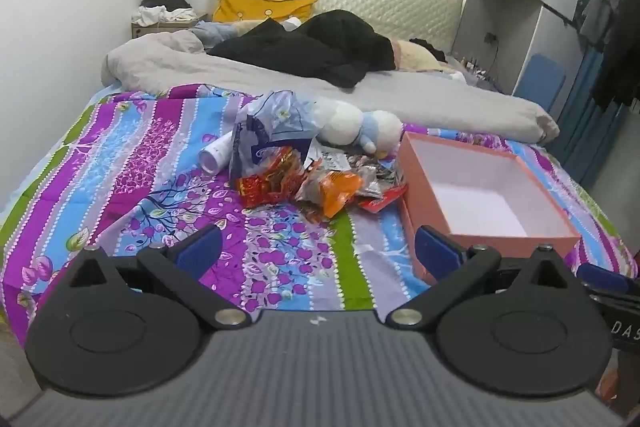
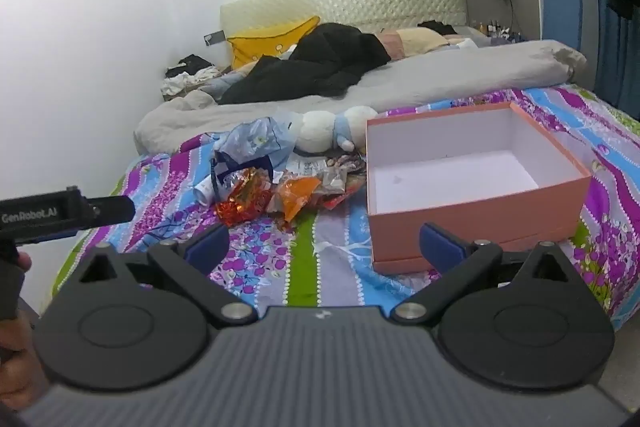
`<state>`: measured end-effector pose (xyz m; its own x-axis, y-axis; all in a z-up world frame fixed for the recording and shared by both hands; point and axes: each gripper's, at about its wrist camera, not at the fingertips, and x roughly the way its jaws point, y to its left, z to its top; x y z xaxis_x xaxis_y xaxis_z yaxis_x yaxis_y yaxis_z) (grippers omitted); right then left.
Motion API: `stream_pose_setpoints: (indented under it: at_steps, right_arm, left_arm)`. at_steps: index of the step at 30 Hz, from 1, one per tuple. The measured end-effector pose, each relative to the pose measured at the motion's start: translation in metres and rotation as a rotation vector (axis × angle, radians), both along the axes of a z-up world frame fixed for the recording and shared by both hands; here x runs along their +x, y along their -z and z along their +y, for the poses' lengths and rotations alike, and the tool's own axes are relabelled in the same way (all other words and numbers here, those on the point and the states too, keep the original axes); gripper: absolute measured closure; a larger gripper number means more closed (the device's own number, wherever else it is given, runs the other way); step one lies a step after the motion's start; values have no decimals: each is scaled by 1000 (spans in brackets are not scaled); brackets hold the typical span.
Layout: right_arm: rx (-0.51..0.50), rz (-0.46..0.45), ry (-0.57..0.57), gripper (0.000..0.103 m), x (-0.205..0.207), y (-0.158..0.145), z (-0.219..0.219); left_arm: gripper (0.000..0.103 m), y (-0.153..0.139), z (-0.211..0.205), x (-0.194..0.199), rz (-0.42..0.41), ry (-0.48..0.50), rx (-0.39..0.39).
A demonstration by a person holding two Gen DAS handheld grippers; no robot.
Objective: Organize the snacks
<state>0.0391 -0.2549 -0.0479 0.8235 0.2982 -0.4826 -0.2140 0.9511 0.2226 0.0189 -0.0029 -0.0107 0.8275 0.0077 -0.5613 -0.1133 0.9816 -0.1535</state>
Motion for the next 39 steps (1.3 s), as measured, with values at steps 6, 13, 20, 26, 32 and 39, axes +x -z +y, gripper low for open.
stream_pose_setpoints:
  at_steps: [6,13,20,26,32,39]
  right_arm:
    - [-4,-19,-32,0,-3,1,5]
    - [-6,-21,-32,0,-7,0,4]
    - [-5,-15,-25,0,-8,3,2]
    - [0,-8,-24,0,-8,4,1]
    - [-2,-11,-30,0,-8,5,2]
    - [-23,-17,-41,0,-9,5,7]
  left_arm:
    - [0,10,1,-1,9,3,6]
    - [0,13,1,-2,10,4,7]
    - [0,17,1,-2,31,9,-7]
    - [0,19,1,-1,36,12,-1]
    - [0,21,2,0,39,12,-5]
    - [0,22,5,2,43,13,-7]
